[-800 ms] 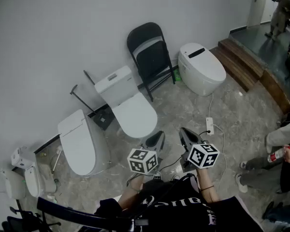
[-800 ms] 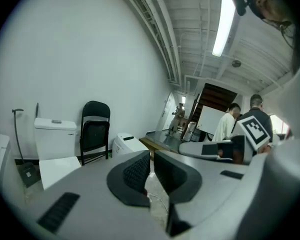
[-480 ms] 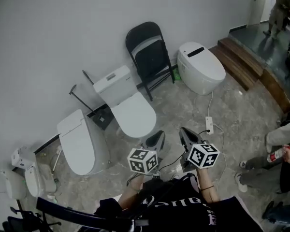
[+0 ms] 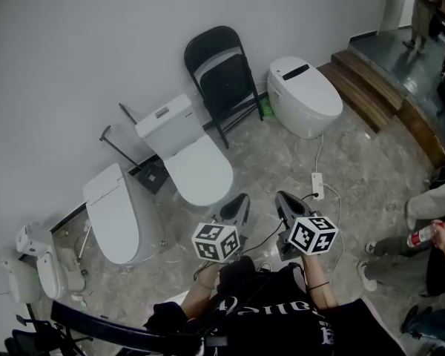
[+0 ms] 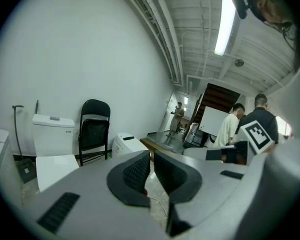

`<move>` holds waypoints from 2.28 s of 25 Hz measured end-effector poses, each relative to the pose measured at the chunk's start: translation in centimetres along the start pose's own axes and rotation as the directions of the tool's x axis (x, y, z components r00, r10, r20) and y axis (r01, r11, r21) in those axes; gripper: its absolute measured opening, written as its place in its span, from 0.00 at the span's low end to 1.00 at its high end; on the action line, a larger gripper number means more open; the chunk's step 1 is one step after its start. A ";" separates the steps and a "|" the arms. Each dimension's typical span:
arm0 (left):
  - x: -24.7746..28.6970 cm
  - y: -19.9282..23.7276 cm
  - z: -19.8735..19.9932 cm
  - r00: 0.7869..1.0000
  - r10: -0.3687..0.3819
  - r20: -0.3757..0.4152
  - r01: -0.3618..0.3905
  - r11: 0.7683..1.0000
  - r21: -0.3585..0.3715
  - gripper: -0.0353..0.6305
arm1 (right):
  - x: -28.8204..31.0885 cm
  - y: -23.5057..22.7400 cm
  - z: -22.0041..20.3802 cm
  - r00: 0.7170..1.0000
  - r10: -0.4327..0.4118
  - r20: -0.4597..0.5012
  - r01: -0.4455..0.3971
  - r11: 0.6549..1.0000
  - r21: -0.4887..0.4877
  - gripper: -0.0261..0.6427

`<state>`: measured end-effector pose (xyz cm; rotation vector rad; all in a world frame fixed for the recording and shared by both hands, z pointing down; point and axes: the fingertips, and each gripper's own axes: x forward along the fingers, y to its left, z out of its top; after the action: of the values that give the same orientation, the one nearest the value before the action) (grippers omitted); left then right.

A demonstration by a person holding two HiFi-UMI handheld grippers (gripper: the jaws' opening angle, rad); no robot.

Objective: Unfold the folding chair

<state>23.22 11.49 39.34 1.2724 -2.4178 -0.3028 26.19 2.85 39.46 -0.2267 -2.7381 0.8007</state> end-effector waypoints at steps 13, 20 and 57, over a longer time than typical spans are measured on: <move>5.6 5.5 1.8 0.998 0.057 -0.032 -0.057 0.998 0.019 0.09 | 4.0 -4.9 1.8 0.999 -0.033 0.022 0.031 0.998 0.061 0.06; 14.1 12.3 6.6 0.999 0.023 -0.034 -0.021 0.999 0.035 0.09 | 13.8 -8.2 6.5 0.998 -0.063 0.031 0.061 0.997 0.049 0.06; 49.3 36.8 27.6 0.971 0.233 0.059 -0.226 0.969 -0.103 0.07 | 57.1 -22.1 31.0 0.966 0.189 -0.174 -0.195 0.981 -0.016 0.06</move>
<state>-41.31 -8.14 39.60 0.9432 -2.5469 -0.3976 -39.15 -18.32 39.13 -0.5494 -2.5951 0.7467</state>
